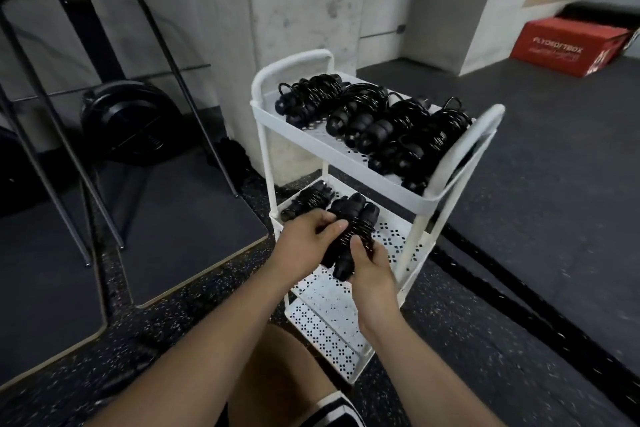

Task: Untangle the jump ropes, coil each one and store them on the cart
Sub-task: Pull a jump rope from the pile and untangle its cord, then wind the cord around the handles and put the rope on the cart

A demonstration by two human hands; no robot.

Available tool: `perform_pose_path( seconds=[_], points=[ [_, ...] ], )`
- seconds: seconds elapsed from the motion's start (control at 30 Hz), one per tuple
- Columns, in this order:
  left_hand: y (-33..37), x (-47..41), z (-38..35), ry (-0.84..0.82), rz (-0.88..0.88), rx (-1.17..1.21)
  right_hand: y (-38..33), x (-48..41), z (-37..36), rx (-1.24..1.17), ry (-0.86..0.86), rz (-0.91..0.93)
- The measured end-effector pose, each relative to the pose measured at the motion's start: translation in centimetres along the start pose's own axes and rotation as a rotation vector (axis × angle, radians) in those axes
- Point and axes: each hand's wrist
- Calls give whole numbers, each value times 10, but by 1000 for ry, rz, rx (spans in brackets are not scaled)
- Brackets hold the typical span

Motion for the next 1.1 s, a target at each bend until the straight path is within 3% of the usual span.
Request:
perform_pose_path(
  seconds=[0.3,0.47,0.57,0.67,0.83,1.1],
  points=[
    [-24,-38,-30,-179,-102,-422,5,-32,-22,95,246,67],
    [-35,-37,-36,-165,-245,-578,4,-49,-22,-29,270,-55],
    [-45,-39,-36,-94,-261,-539,2,-54,-22,-42,271,-98],
    [-54,-42,-32,-52,-266,-370,7,-59,-24,111,285,-85],
    [-58,-41,-34,-132,-308,-499,4,-61,-17,396,274,-22],
    [-58,-28,-25,-126,-325,-495,3,-53,-14,359,282,-8]
  ],
)
Point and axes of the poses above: each hand's wrist, its own x-axis away from the middle knuckle, its own z-axis out of the back of the hand, y = z × x, and after that the axes turned 1 degree about -x, right-handed
